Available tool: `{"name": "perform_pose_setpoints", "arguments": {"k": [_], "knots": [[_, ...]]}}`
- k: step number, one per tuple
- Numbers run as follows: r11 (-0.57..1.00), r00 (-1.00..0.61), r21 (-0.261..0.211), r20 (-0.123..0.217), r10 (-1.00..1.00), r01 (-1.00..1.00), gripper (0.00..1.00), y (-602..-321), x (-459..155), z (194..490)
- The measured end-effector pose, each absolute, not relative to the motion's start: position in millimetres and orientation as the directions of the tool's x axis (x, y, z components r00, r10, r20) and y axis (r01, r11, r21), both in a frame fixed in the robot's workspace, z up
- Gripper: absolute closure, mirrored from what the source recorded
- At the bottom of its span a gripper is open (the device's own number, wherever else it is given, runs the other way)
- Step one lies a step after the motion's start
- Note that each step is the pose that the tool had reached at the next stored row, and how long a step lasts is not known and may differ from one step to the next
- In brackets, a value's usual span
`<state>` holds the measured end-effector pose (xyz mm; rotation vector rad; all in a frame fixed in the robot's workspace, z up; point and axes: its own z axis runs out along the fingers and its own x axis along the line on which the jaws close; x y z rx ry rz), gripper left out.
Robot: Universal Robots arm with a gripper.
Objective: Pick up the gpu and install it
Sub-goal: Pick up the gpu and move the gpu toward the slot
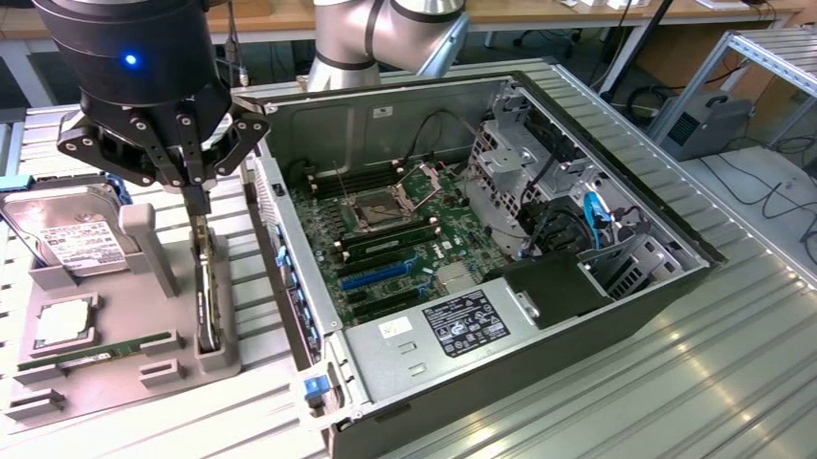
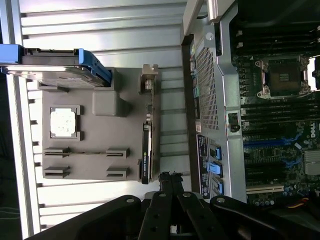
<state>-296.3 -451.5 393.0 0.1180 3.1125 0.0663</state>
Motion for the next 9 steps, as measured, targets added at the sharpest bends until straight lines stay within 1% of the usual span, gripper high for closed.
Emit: {"name": "perform_pose_setpoints", "arguments": {"k": [4, 5, 6, 9], "knots": [[0.996, -0.997, 0.044, -0.025, 0.076, 0.075, 0.89, -451.5, -296.3, 392.9], [0.996, -0.997, 0.043, -0.025, 0.076, 0.075, 0.83, -451.5, -296.3, 393.0], [0.996, -0.997, 0.044, -0.024, 0.076, 0.075, 0.83, -451.5, -296.3, 393.0], [0.996, -0.997, 0.044, -0.025, 0.076, 0.075, 0.64, -451.5, -296.3, 393.0]]}}
